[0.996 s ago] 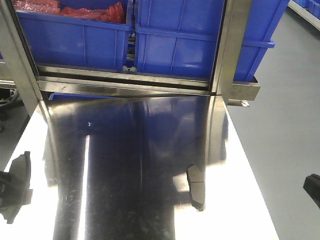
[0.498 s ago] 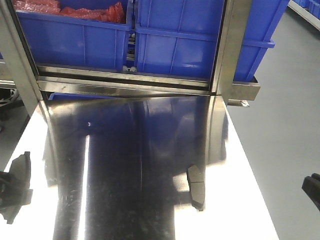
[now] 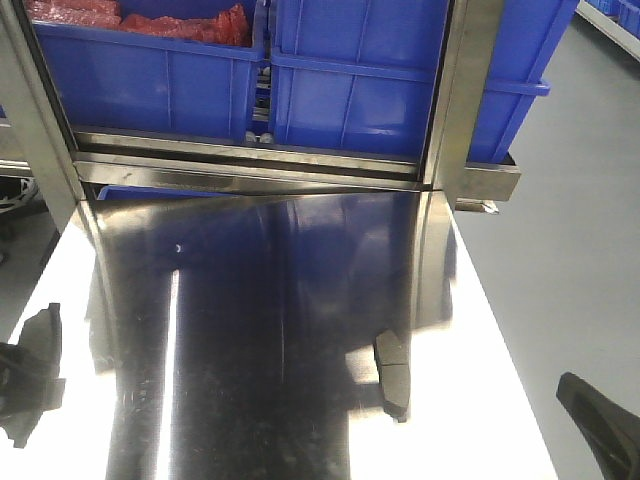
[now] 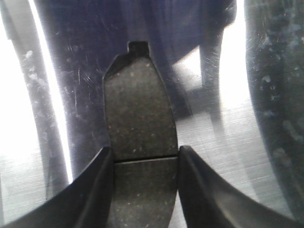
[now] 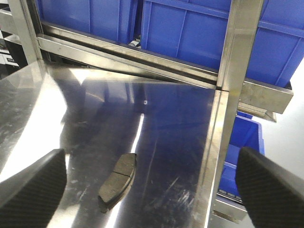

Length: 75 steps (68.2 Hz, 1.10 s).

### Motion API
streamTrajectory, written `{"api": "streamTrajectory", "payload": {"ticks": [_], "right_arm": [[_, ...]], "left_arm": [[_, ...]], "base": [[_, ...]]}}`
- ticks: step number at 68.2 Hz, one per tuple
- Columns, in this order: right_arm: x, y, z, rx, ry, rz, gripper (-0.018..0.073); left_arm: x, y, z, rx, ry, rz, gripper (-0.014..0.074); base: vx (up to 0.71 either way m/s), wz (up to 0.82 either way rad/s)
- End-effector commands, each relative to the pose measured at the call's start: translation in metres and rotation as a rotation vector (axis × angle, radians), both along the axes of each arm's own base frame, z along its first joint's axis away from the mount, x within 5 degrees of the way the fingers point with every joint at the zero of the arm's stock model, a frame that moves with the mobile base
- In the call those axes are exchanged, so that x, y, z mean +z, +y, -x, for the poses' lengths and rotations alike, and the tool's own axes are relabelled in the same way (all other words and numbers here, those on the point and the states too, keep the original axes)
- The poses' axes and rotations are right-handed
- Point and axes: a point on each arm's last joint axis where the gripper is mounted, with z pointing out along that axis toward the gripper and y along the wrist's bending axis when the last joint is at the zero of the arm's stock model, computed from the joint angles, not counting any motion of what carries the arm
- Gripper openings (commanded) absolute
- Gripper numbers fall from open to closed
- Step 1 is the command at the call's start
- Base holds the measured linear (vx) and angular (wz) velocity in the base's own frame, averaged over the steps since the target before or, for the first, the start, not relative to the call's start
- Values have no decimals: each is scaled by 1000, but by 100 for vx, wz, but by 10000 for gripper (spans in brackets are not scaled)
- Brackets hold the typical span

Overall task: Move and align brake pads A on conveyor
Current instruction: 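Lower the open right gripper over the second brake pad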

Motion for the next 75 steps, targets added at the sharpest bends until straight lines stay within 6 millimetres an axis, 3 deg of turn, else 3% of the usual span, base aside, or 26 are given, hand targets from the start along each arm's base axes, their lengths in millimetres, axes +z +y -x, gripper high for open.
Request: {"api": "streamTrajectory", "payload": {"ticks": [1,14,30,38,45,58,75], "right_arm": [[15,0,-3,-17,-72,-73,706],[12,11,-22,13,148,-82,660],[19,32,-76,65,368,-10,652],[26,60,-100,177,398,2,651],[19,89,-119,218,495,-8,648],[-4,127,-156,105,684,11,640],[-19,135,-194,-122,808,161,613]], "left_arm": [[12,-2,-3,-1,-90,27,183],[12,-2,-3,-1,-90,27,183],[12,-2,-3,-1,-90,27,183],[12,-2,-3,-1,-90,27,183],[12,-2,-3,-1,-90,27,183],[12,-2,-3,-1,-90,27,183],[12,-2,-3,-1,-90,27,183]], "base": [[0,0],[0,0],[0,0],[0,0],[0,0],[0,0],[0,0]]}}
